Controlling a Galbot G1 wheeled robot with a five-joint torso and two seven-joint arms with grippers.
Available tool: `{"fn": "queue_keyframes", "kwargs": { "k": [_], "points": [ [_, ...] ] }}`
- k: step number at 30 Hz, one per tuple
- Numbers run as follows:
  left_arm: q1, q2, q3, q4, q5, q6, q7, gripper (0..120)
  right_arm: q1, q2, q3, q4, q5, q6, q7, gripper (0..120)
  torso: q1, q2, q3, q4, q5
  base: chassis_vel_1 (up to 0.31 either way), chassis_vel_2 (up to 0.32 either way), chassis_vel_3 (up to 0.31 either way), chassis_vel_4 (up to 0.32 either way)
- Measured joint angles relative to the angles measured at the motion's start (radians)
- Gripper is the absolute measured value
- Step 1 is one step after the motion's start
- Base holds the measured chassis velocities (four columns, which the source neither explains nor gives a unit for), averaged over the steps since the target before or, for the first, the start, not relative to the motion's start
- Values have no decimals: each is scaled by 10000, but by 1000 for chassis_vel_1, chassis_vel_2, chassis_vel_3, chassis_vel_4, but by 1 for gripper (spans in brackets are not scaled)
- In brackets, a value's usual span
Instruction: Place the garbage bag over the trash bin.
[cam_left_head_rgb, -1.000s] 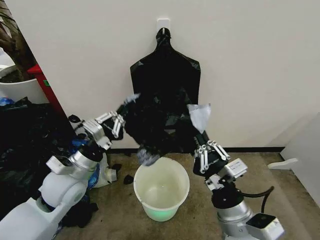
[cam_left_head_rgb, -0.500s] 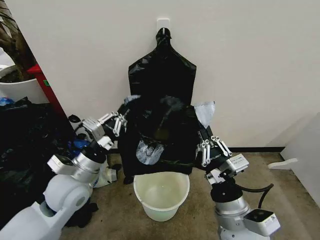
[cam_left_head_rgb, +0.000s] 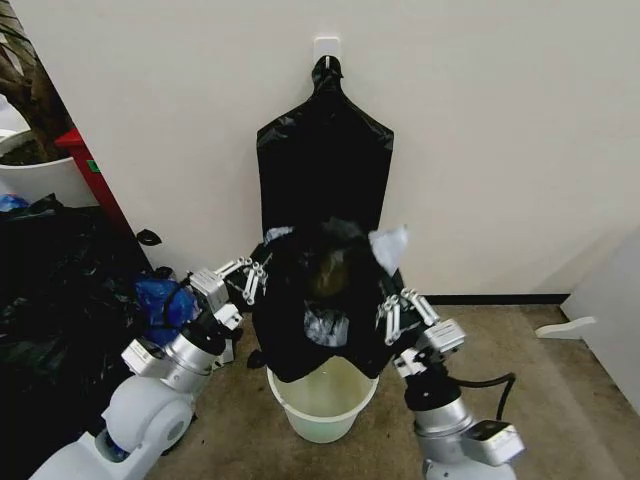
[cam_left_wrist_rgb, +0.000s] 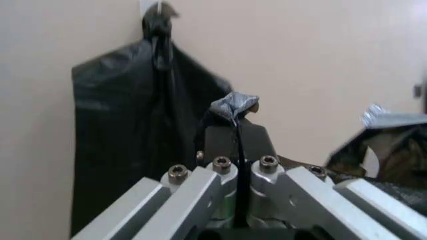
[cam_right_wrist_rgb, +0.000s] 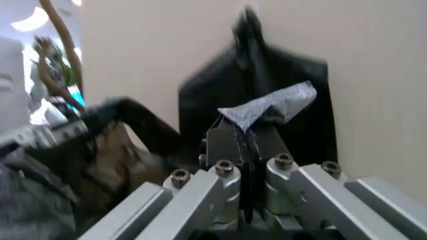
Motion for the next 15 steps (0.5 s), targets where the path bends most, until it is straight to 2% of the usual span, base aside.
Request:
{"fn": "queue_keyframes", "kwargs": {
  "k": [9, 15],
  "points": [
    [555, -130, 242, 615, 382, 101, -450, 0, -449, -344, -362, -148, -13, -904, 1196, 0, 0, 0, 0, 1, -1, 0, 0, 0, 0],
    [565, -688, 822, 1146, -350, 181, -539, 0, -817, -651, -323, 235, 167, -1393, 1607, 0, 0, 0, 0, 1, -1, 0, 0, 0, 0]
  ]
}}
